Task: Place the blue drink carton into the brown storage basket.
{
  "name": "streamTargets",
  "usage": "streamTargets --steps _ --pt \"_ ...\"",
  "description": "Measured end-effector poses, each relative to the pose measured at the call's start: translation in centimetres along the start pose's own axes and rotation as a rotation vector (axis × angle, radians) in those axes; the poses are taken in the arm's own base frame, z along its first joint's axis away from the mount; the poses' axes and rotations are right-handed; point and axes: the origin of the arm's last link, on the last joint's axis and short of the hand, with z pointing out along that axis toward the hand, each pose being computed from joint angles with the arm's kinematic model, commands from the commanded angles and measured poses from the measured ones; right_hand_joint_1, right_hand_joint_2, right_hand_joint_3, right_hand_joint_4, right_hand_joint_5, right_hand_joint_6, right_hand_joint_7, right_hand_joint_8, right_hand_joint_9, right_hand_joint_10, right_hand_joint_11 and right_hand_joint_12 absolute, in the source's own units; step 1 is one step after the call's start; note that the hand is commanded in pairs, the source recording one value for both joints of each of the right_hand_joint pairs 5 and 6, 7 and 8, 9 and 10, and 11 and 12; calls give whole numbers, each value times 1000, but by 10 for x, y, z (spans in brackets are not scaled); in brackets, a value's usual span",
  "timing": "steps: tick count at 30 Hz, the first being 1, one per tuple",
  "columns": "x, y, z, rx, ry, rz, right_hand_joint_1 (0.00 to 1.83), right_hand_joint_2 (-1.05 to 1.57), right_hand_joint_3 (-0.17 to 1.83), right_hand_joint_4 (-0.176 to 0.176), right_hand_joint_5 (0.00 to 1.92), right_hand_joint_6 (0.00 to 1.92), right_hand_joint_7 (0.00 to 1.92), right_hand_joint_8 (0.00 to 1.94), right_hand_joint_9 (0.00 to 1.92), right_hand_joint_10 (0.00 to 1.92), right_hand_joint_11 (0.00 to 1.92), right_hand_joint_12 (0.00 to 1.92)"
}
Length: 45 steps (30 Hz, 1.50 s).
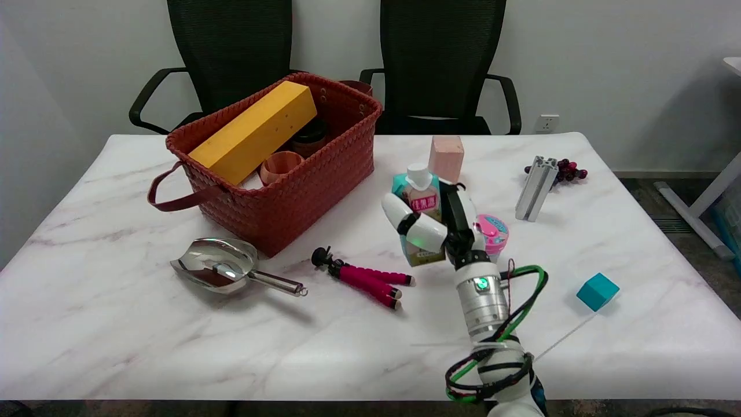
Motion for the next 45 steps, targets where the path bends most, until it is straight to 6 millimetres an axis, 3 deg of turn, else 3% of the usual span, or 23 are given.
streamTargets --steps 14,30,45 --pt "-12 -26 56 107 -51 3 967 1339 809 0 1144 1144 1559 1559 1493 1493 1387 1387" --pt "-25 -40 120 143 -97 -4 997 1224 876 0 1086 1086 1520 1520 1442 1442 1333 1333" --pt "-46 -56 186 154 -131 -26 1042 971 1079 0 1087 1087 1458 1458 1366 1366 1258 1258"
